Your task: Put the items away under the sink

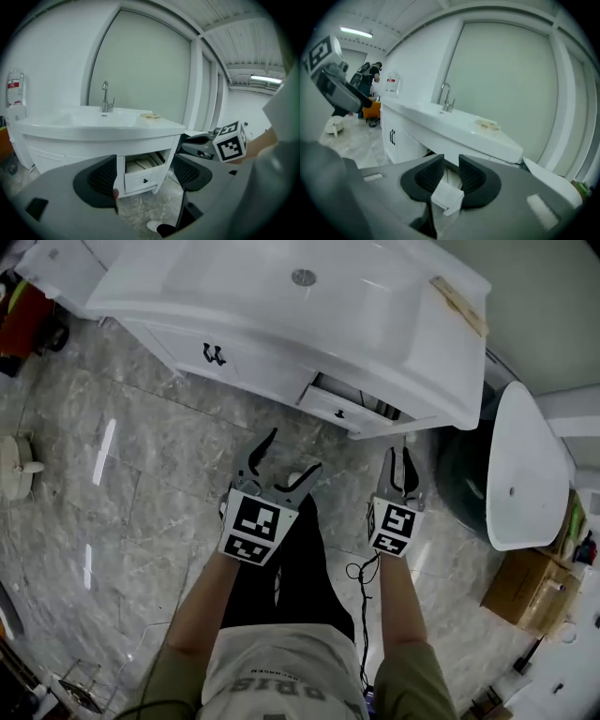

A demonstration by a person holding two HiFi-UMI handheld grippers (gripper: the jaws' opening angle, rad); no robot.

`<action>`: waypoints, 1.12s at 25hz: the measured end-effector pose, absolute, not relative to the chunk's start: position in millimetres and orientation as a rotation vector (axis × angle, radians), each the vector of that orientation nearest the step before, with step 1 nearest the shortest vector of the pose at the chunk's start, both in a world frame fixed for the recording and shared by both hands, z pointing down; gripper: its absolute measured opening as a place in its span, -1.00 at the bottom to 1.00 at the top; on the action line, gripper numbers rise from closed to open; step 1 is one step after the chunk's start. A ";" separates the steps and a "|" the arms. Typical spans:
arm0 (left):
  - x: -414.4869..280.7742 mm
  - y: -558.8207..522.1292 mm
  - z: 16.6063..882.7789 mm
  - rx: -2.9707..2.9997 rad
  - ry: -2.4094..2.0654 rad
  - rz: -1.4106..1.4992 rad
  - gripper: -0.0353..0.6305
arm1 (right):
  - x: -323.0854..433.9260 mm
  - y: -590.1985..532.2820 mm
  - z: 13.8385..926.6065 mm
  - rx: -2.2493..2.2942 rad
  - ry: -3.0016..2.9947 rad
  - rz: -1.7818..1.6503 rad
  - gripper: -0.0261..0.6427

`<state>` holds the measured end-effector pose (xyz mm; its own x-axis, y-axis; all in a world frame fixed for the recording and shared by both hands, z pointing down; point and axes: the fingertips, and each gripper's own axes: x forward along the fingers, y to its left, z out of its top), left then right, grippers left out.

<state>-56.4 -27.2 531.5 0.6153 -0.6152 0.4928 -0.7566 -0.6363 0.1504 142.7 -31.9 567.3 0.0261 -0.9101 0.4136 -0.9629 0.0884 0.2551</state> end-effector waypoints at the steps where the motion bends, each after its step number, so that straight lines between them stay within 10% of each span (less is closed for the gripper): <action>1: -58.6 -26.3 515.4 2.506 -1.110 0.556 0.21 | 141.3 -20.2 546.7 1.872 -1.916 0.143 -0.67; 22: -77.3 21.8 299.3 2.622 -1.231 0.203 0.18 | 116.5 94.4 253.0 2.199 -2.202 -0.114 -0.67; 28: -80.5 25.2 284.2 2.634 -1.268 0.139 -0.15 | 113.6 99.8 243.8 2.195 -2.204 -0.137 -0.67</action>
